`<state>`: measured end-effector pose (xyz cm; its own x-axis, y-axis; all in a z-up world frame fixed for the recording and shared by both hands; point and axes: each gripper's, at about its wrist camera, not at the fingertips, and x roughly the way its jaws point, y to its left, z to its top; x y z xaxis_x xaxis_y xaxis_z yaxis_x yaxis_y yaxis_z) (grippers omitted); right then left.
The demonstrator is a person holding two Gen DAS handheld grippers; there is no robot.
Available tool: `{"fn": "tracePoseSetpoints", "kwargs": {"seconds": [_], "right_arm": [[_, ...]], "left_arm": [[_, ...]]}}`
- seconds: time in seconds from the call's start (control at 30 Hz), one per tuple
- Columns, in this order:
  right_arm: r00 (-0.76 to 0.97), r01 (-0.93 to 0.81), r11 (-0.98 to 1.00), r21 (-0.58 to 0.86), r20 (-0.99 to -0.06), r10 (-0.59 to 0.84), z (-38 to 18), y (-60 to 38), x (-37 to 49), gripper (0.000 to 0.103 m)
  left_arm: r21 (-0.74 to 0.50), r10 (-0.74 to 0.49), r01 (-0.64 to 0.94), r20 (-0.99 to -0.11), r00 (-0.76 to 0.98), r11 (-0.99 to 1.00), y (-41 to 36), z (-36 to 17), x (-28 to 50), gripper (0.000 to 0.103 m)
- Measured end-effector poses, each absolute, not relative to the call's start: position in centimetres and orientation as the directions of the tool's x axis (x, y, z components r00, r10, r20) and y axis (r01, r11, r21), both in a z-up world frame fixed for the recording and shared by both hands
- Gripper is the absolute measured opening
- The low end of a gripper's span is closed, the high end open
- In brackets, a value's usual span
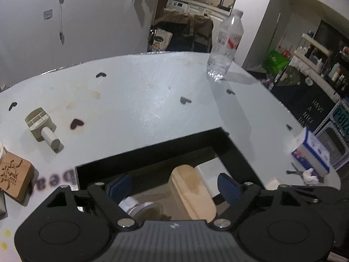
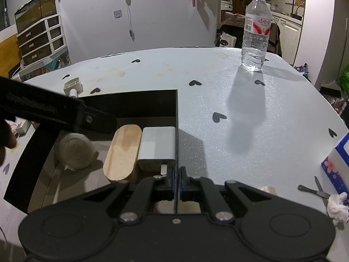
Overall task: Organize rigid objects
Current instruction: 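Place the clear suction cup into the box and open the left gripper, then move the left gripper over to the pink eyelash curler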
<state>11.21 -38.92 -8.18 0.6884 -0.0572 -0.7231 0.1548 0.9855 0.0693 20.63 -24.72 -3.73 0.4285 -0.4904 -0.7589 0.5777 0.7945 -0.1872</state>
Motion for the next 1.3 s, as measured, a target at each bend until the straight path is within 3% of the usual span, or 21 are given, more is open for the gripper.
{"fn": "tracePoseSetpoints", "kwargs": {"seconds": [0.27, 0.57, 1.3], "right_arm": [[0.688, 0.155, 0.986, 0.068, -0.723, -0.058, -8.2, -38.9, 11.2, 0.004], [0.686, 0.157, 0.985, 0.065, -0.725, -0.062, -8.3, -39.0, 11.2, 0.004], [0.688, 0.177, 0.982, 0.072, -0.723, -0.071, -8.1, -38.9, 11.1, 0.003]], "left_arm": [[-0.179, -0.52, 0.592, -0.709, 0.476, 0.786, -21.9, -1.1, 19.3, 0.095], [-0.146, -0.468, 0.516, -0.669, 0.577, 0.844, -16.3, 0.1, 19.0, 0.102], [-0.032, -0.039, 0.023, -0.69, 0.723, 0.999, 1.3, -4.3, 20.9, 0.103]]}}
